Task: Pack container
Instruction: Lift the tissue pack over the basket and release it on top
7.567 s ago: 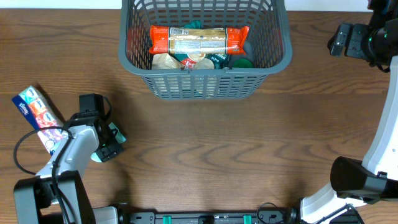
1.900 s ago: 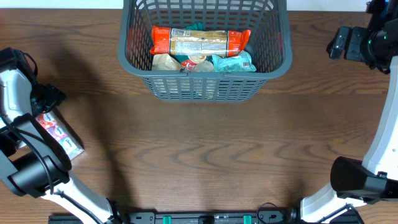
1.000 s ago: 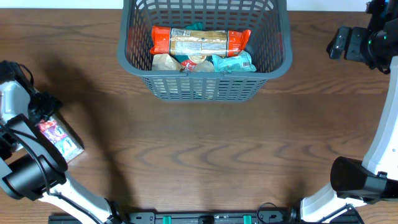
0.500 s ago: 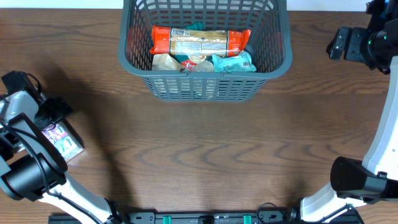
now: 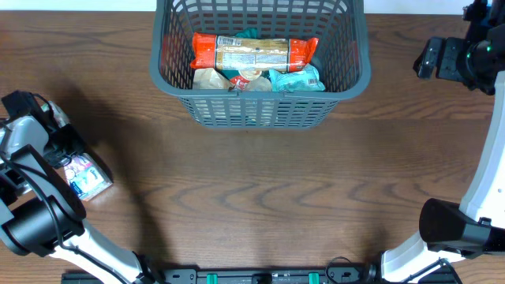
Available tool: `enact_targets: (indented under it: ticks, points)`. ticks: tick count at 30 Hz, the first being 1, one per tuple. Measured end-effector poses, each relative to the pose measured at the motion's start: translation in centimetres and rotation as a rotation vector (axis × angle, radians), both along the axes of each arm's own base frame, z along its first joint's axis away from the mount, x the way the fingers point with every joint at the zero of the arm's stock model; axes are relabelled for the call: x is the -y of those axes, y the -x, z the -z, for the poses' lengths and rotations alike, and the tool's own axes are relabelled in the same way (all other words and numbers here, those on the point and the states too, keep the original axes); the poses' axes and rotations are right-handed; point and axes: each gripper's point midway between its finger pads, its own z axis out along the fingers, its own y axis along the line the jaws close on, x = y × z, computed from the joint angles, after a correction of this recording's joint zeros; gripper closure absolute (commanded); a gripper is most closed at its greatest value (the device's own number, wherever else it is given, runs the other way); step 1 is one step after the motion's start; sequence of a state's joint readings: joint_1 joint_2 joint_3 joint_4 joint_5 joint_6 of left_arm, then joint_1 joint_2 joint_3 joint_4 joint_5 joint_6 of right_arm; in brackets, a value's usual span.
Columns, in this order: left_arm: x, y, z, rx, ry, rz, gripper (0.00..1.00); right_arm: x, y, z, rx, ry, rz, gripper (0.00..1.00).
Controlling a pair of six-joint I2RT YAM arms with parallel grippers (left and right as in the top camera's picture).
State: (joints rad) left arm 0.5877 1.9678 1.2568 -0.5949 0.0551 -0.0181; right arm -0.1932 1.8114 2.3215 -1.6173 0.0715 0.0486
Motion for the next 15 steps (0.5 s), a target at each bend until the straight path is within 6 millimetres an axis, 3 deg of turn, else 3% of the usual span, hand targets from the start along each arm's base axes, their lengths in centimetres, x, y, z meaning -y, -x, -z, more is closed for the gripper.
enact_targets:
  ticks: [2,9,10,13,15]
  points:
    - [0.3,-0.1,0.0,0.008,0.021,0.001,0.94,0.0,0.0,0.0,0.0,0.0,0.0,0.01]
    - [3.8,0.0,-1.5,0.005,0.146,-0.006,0.94,0.0,0.0,0.0,-0.001,0.0,0.0,0.01]
    - [4.4,-0.3,-2.4,0.006,0.153,0.007,0.94,0.0,0.0,0.0,-0.001,0.0,0.0,0.01]
    - [6.1,-2.6,-7.5,0.07,0.129,0.074,0.94,0.0,0.0,0.0,-0.001,0.0,0.0,0.01]
    - [7.4,-5.5,-13.4,0.186,0.076,0.145,0.95,0.0,0.1,0.0,-0.003,-0.001,0.0,0.01]
